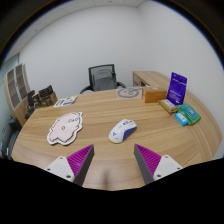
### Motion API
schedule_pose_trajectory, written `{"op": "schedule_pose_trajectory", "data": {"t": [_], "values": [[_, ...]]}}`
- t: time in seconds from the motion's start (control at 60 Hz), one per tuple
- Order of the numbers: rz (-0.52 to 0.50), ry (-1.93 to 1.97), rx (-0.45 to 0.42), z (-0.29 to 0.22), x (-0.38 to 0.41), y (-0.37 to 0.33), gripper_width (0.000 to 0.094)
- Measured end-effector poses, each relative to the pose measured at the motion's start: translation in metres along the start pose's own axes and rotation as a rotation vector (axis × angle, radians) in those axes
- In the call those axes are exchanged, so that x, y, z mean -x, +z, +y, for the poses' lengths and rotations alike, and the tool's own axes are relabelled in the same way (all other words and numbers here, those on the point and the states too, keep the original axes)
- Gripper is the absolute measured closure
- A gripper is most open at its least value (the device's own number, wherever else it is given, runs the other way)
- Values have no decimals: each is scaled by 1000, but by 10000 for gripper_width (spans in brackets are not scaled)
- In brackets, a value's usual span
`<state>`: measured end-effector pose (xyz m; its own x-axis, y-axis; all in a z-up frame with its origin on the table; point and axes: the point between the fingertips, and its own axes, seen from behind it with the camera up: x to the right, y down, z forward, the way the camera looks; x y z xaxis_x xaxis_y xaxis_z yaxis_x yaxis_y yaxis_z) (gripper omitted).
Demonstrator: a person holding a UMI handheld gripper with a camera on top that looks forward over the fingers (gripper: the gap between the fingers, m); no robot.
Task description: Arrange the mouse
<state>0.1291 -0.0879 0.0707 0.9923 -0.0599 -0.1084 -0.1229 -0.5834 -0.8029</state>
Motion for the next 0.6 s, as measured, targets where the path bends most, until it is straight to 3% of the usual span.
{"op": "schedule_pose_trajectory", "data": {"t": [0.35, 0.6], "values": [[-83, 21, 74, 2, -23, 121, 105], [-147, -87, 43, -30, -4, 171, 124]]}}
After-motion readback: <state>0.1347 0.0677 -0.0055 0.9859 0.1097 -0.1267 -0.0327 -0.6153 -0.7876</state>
